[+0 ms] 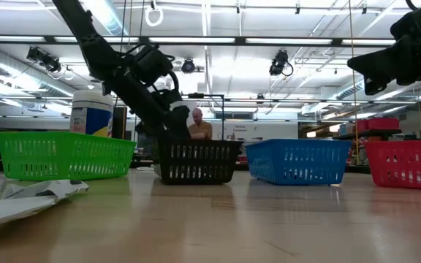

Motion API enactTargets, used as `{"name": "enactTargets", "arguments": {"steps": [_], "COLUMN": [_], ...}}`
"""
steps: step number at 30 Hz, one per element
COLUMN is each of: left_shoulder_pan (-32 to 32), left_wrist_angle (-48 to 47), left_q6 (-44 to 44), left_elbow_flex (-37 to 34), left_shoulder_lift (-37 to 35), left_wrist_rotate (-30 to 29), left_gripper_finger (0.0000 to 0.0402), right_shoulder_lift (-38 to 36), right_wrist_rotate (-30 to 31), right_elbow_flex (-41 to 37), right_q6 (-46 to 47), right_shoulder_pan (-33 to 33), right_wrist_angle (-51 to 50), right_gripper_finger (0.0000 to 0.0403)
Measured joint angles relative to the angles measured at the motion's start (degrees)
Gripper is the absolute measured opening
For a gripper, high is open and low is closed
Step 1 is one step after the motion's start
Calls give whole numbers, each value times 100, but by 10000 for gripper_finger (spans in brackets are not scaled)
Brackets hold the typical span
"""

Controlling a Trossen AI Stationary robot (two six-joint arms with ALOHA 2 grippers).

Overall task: Pick & Place First Aid Supplies
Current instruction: Put the towelette pack into the black basket

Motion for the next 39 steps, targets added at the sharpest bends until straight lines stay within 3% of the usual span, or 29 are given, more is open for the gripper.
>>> {"name": "enactTargets", "arguments": {"steps": [7,19,31,39], "left_shoulder_pan": [-1,-16,105,95], "left_wrist_angle": [462,519,778,821], "left_q6": [25,196,50,27], "left_elbow_flex": [39,53,51,65], "left_shoulder_lift": [563,571,998,993], "left_wrist_rotate": [112,71,-500,-294], "left_gripper_finger": [383,399,397,397], "right_shoulder_lift": [0,0,0,0], "right_wrist_rotate": [0,0,0,-1], "right_elbow_flex": [0,0,0,0], "right_q6": [1,-1,0,-1], "right_shoulder_pan": [-1,-1,-1,0], "right_wrist_angle": [2,2,1,1], "right_gripper_finger": [23,23,23,23]}}
